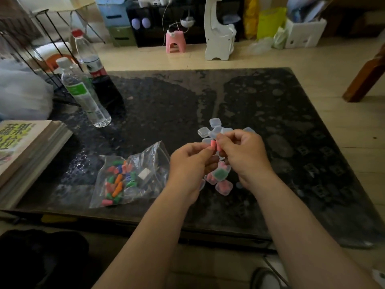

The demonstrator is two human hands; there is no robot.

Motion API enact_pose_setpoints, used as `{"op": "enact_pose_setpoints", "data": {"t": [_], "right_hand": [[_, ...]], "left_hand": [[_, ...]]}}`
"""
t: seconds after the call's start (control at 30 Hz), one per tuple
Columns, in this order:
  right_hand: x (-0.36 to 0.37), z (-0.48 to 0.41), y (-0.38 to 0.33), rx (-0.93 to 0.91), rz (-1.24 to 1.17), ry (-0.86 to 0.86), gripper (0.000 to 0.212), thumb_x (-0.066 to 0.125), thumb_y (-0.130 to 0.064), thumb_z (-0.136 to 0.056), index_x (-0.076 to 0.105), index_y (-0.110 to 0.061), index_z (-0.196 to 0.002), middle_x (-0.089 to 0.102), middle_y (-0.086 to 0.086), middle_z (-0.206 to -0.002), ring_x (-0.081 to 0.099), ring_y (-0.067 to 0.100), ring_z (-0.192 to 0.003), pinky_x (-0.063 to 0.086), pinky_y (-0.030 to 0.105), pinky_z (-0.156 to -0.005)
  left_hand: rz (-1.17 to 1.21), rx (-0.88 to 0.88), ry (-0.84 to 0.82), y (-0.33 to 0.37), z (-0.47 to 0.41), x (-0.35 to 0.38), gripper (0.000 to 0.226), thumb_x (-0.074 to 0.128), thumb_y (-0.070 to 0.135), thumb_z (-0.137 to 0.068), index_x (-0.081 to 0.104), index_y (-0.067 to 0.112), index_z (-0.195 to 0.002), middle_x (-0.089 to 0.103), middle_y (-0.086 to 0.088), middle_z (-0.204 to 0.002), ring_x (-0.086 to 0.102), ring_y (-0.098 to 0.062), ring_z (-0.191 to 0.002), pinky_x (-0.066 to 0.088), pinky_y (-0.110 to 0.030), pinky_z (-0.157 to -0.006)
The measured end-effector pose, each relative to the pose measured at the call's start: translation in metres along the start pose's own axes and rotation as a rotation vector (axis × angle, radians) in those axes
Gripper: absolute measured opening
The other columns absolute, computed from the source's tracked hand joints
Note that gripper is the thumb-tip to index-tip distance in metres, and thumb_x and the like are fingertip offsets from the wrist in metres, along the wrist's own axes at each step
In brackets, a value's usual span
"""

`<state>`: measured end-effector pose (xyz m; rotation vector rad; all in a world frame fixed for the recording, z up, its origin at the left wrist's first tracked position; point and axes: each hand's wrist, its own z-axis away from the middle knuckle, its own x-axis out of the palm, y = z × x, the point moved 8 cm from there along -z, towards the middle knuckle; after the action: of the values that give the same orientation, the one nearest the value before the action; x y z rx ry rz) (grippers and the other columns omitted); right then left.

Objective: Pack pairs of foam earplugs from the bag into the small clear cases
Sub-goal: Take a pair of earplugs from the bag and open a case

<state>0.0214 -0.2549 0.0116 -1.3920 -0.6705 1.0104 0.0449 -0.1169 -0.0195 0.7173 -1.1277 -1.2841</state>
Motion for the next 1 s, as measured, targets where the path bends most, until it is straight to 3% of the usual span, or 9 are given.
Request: {"op": "enact_pose_setpoints", "data": {"t": [0.07, 0.13, 0.27, 0.4, 0.5, 0.6, 0.7, 0.83, 1.0], "right_hand": [[-0.001, 0.001, 0.000, 0.006, -0.007, -0.015, 0.018, 0.066, -0.025, -0.098, 0.072, -0.019, -0.081, 0.074, -0.012, -0.071, 0.072, 0.002, -0.067, 0.057, 0.019, -0.060], [-0.002, 0.000, 0.000, 0.013, -0.020, -0.024, 0.016, 0.067, -0.023, -0.097, 0.072, -0.019, -0.083, 0.075, -0.006, -0.073, 0.074, 0.004, -0.068, 0.058, 0.020, -0.058], [-0.001, 0.001, 0.001, 0.039, -0.058, -0.069, 0.012, 0.067, -0.016, -0.097, 0.074, -0.017, -0.087, 0.077, 0.000, -0.084, 0.077, 0.014, -0.075, 0.064, 0.032, -0.065], [0.006, 0.004, 0.003, 0.086, -0.131, -0.161, 0.008, 0.067, -0.015, -0.097, 0.075, -0.015, -0.097, 0.078, 0.001, -0.087, 0.077, 0.013, -0.074, 0.060, 0.025, -0.059], [0.009, 0.002, 0.008, 0.121, -0.120, -0.193, 0.010, 0.068, -0.008, -0.095, 0.076, -0.011, -0.100, 0.078, 0.004, -0.085, 0.077, 0.015, -0.073, 0.060, 0.024, -0.060], [0.001, -0.004, 0.012, 0.108, -0.047, -0.101, 0.006, 0.069, -0.007, -0.094, 0.074, -0.010, -0.092, 0.076, 0.006, -0.078, 0.076, 0.015, -0.069, 0.061, 0.024, -0.061], [-0.003, -0.008, 0.016, 0.111, -0.019, -0.047, 0.006, 0.070, -0.008, -0.094, 0.073, -0.011, -0.090, 0.075, 0.006, -0.078, 0.075, 0.014, -0.066, 0.060, 0.022, -0.060], [-0.006, -0.012, 0.019, 0.100, 0.013, -0.016, 0.008, 0.071, -0.010, -0.094, 0.073, -0.015, -0.088, 0.074, 0.002, -0.074, 0.071, 0.010, -0.061, 0.063, 0.027, -0.061], [-0.006, -0.014, 0.019, 0.095, -0.007, -0.025, 0.008, 0.069, -0.008, -0.093, 0.072, -0.012, -0.087, 0.072, 0.001, -0.069, 0.068, 0.006, -0.056, 0.064, 0.029, -0.061]], "left_hand": [[0.006, -0.003, -0.005, -0.001, -0.001, 0.001, 0.013, 0.073, 0.009, -0.092, 0.070, -0.001, -0.101, 0.076, -0.024, -0.096, 0.075, -0.040, -0.095, 0.061, -0.047, -0.089], [0.006, 0.004, -0.022, 0.000, -0.001, 0.002, 0.020, 0.075, 0.011, -0.090, 0.070, -0.001, -0.104, 0.076, -0.025, -0.099, 0.074, -0.041, -0.099, 0.060, -0.051, -0.092], [-0.052, 0.066, -0.050, 0.008, 0.003, 0.004, 0.019, 0.076, 0.009, -0.089, 0.070, 0.001, -0.105, 0.078, -0.019, -0.095, 0.078, -0.031, -0.087, 0.065, -0.037, -0.073], [-0.212, 0.131, -0.029, 0.018, 0.002, -0.002, 0.011, 0.076, 0.006, -0.089, 0.072, 0.006, -0.100, 0.078, -0.014, -0.090, 0.078, -0.024, -0.080, 0.062, -0.029, -0.064], [-0.368, 0.147, -0.052, 0.023, -0.005, -0.006, 0.012, 0.073, 0.005, -0.091, 0.075, 0.014, -0.099, 0.079, -0.008, -0.091, 0.078, -0.023, -0.083, 0.064, -0.037, -0.072], [-0.498, 0.211, 0.084, 0.036, -0.018, -0.028, 0.028, 0.064, -0.002, -0.092, 0.071, 0.024, -0.098, 0.076, 0.000, -0.093, 0.073, -0.017, -0.080, 0.063, -0.034, -0.073], [-0.835, 0.293, 0.218, 0.049, -0.028, -0.045, 0.032, 0.060, 0.002, -0.094, 0.070, 0.020, -0.118, 0.071, 0.004, -0.109, 0.066, -0.012, -0.097, 0.053, -0.027, -0.081], [-1.180, 0.288, 0.106, 0.034, -0.040, -0.037, 0.045, 0.062, 0.016, -0.098, 0.058, 0.023, -0.142, 0.064, -0.002, -0.132, 0.061, -0.015, -0.111, 0.046, -0.026, -0.087], [-1.310, 0.253, 0.096, 0.019, -0.053, -0.024, 0.050, 0.063, 0.030, -0.098, 0.052, 0.026, -0.147, 0.058, -0.003, -0.143, 0.057, -0.023, -0.125, 0.051, -0.040, -0.100]]}}
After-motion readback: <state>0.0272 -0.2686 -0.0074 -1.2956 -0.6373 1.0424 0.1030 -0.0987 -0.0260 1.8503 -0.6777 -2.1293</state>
